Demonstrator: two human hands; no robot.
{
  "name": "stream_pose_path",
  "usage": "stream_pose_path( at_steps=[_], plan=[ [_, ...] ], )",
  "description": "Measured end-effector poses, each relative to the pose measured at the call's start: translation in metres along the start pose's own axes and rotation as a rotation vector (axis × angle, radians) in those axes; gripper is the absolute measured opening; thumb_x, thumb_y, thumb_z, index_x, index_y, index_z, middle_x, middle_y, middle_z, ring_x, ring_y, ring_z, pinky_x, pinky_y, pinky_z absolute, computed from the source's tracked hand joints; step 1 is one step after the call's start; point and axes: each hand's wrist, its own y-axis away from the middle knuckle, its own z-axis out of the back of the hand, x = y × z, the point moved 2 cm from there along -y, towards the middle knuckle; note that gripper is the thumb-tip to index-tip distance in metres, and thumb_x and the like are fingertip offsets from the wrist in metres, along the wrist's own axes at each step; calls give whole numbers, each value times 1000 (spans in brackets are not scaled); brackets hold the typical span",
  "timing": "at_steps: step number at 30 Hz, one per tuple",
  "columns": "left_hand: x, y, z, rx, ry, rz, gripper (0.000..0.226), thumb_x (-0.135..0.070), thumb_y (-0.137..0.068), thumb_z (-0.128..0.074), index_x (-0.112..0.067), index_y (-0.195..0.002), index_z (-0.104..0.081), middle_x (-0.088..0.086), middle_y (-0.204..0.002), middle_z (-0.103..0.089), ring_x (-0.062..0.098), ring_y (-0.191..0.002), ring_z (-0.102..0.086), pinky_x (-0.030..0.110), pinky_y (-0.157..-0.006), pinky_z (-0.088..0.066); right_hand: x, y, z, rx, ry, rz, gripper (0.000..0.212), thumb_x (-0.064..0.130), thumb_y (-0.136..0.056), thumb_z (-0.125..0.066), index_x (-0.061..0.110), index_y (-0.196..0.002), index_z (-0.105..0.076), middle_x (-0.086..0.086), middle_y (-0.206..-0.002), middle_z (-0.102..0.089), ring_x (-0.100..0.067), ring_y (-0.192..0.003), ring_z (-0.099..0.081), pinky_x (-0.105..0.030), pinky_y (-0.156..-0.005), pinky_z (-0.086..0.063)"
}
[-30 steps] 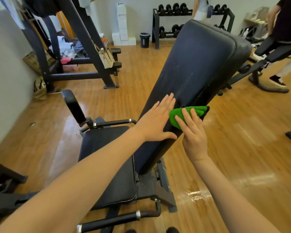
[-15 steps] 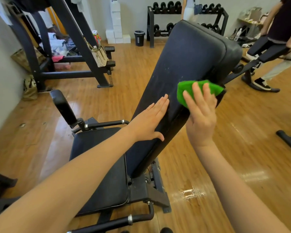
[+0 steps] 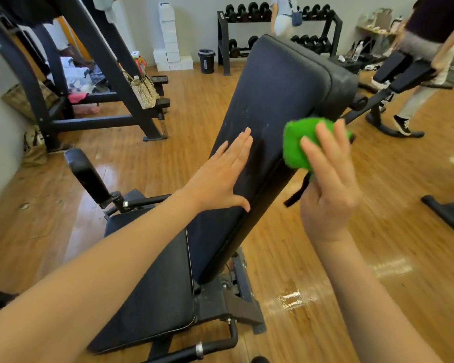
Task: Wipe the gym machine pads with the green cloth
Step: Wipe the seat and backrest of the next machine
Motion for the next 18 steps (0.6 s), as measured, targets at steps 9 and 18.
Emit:
stream_pose_path(
  at_steps=[9,18],
  plan=[
    [-6,-19,15,78,-64,-77,137,-62,-65,-76,-10,-142,24,3,-148,31,15,-139,27,27,-115,13,-30,3,-29,38,130,-15,26,1,-97,-43,-4,-117,-59,-20,-127,-50,-33,-128,-38,-39,-113,-25],
    [-8,-16,15,65,-62,-80,135,-58,-65,-79,-8,-144,19,5,-150,26,18,-142,20,31,-118,5,0,52,-14,267,-66,-55,31,13,-101,-36,-2,-119,-56,-16,-127,-49,-27,-127,-41,-34,-113,-30]
  ],
)
